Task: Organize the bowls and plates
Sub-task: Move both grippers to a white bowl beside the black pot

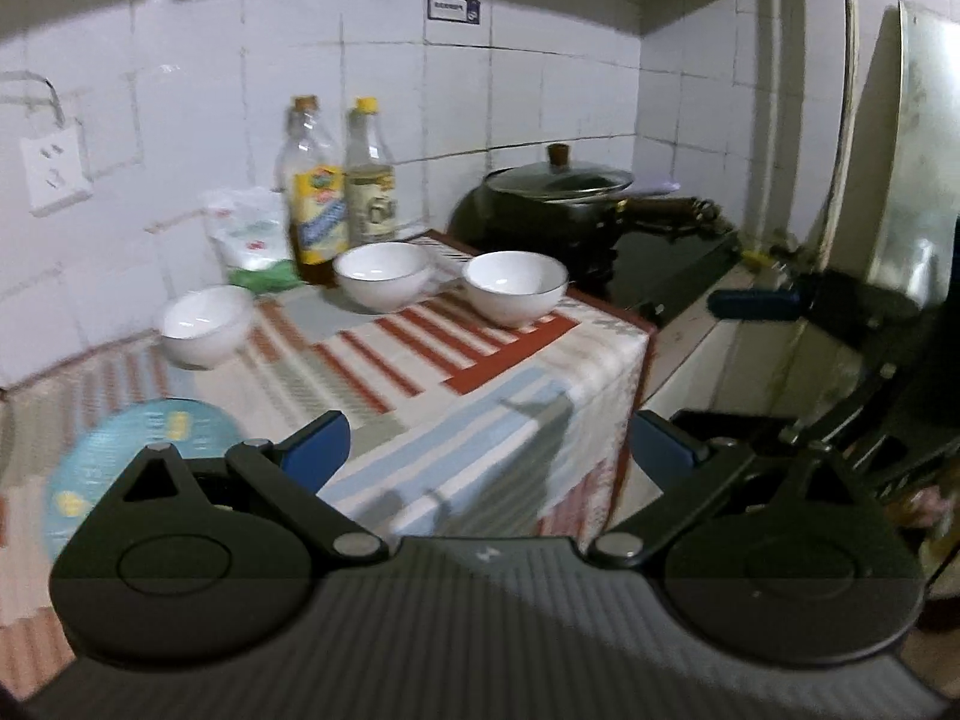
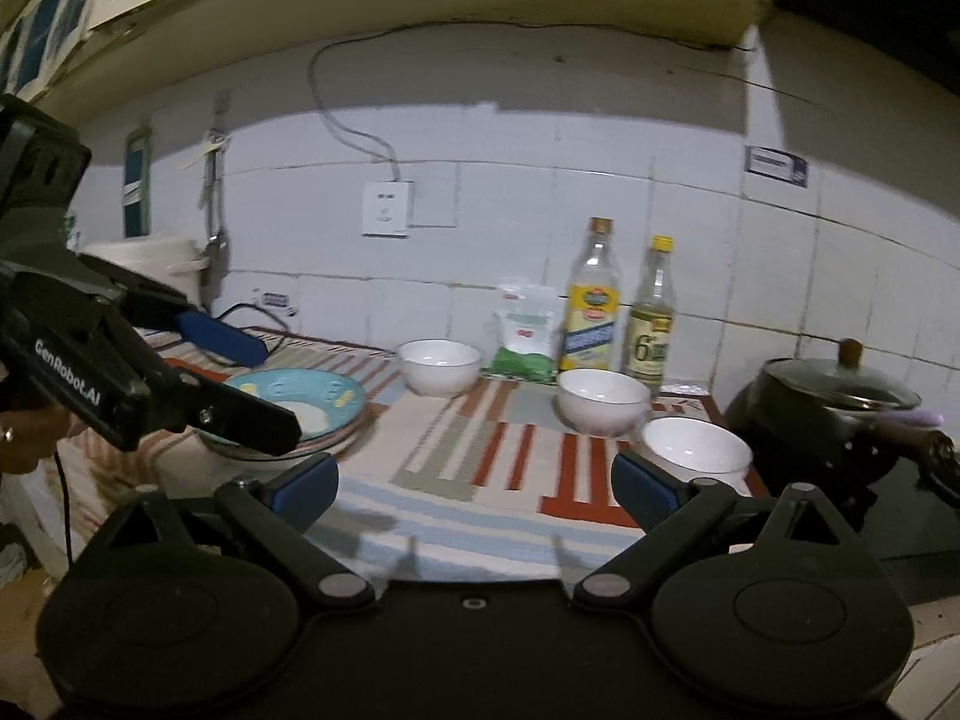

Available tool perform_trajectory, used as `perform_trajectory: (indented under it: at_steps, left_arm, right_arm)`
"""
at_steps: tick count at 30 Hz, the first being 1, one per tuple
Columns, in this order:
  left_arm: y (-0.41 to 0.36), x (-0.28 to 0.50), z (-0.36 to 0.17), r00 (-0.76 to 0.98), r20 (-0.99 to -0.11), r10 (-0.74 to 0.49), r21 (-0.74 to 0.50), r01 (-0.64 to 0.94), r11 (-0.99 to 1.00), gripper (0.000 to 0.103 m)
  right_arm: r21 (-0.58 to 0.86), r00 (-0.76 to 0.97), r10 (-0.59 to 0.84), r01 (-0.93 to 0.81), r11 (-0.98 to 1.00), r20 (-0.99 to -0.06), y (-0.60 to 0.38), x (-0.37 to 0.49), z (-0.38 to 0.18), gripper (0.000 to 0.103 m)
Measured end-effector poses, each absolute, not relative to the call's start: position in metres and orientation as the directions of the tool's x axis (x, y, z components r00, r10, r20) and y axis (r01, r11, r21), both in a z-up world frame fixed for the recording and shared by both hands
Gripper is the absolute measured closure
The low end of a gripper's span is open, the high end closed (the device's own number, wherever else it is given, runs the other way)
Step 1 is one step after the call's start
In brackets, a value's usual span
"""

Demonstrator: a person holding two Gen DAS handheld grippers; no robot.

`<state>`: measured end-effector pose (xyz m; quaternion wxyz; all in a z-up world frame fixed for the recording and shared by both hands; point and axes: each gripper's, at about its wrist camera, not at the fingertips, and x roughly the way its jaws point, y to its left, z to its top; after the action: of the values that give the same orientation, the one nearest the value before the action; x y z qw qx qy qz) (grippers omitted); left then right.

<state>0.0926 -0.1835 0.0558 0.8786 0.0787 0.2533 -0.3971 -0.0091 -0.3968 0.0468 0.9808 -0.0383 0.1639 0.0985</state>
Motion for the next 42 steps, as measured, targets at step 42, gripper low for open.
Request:
perform_trajectory:
  at_steps: [42]
  left_arm:
    - [-0.405,0.296,-0.042,0.485,-0.551,-0.679,-0.327,0.623,0.711,0.04]
  right_arm:
    - [-0.042,0.878,0.094,-0.128,0.991,-0.469,-0.553,0.213,-0.069,0.002]
